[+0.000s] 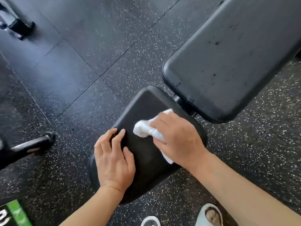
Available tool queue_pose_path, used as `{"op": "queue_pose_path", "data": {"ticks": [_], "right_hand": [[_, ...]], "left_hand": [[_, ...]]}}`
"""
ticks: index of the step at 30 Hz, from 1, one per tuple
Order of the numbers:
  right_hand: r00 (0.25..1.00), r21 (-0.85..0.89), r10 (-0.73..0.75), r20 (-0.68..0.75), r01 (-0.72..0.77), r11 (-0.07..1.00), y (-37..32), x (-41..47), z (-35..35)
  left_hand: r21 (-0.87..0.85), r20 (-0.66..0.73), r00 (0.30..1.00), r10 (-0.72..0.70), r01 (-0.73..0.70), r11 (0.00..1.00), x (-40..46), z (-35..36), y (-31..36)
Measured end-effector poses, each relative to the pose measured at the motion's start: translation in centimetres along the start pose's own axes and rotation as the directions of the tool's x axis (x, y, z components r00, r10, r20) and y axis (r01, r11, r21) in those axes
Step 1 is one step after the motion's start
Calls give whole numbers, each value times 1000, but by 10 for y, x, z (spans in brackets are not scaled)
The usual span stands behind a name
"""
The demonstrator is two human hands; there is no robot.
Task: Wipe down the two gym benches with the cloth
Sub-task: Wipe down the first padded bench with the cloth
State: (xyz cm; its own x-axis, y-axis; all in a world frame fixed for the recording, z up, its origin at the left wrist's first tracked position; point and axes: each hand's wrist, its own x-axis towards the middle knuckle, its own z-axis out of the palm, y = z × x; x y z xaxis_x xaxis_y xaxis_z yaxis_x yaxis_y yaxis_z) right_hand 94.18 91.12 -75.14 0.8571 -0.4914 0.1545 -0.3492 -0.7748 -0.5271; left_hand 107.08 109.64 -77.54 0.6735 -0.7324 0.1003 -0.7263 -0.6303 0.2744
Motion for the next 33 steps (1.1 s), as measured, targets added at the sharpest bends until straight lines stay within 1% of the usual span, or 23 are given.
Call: {"op": "queue_pose_path", "data": {"ticks": [3,5,7,10,12,15,18,21,24,26,29,33], "right_hand": [[998,31,-49,-33,50,998,23,-37,-14],[997,-17,-73,-30,72,997,26,-32,-14],[996,-52,-72,-46,70,996,23,-11,-8],[996,-60,-41,-75,36,998,17,46,6],[995,-61,5,-102,-12,998,10,86,15],[993,-60,74,-89,-79,995,2,121,24],[994,-45,44,-97,-48,998,3,102,17],[996,-39,-12,-92,8,999,14,50,5],[998,-11,-16,-64,16,1000,28,-4,-10],[999,-5,-22,-40,22,1000,32,-24,-18],[999,-32,-33,-16,33,999,33,-27,-20],[1000,-102,-20,20,22,995,26,2,-12]], "left_hand": [[-1,-8,1000,-11,11,1000,1,1,0],[1,-2,1000,1,-1,1000,1,3,-1],[-3,-11,1000,0,0,1000,0,2,-2],[-6,-19,1000,-1,1,1000,0,3,0],[3,-16,1000,2,-2,1000,1,4,-1],[15,-16,1000,6,-6,1000,0,5,-3],[4,-24,1000,14,-14,1000,0,4,-1],[2,-11,1000,2,-2,1000,1,2,0],[-3,-9,1000,1,-1,1000,-1,3,-2],[-16,-9,1000,2,-2,1000,-2,3,-3],[-35,-4,1000,-9,9,999,-1,3,-2],[-40,5,1000,-13,13,999,0,2,-3]]}}
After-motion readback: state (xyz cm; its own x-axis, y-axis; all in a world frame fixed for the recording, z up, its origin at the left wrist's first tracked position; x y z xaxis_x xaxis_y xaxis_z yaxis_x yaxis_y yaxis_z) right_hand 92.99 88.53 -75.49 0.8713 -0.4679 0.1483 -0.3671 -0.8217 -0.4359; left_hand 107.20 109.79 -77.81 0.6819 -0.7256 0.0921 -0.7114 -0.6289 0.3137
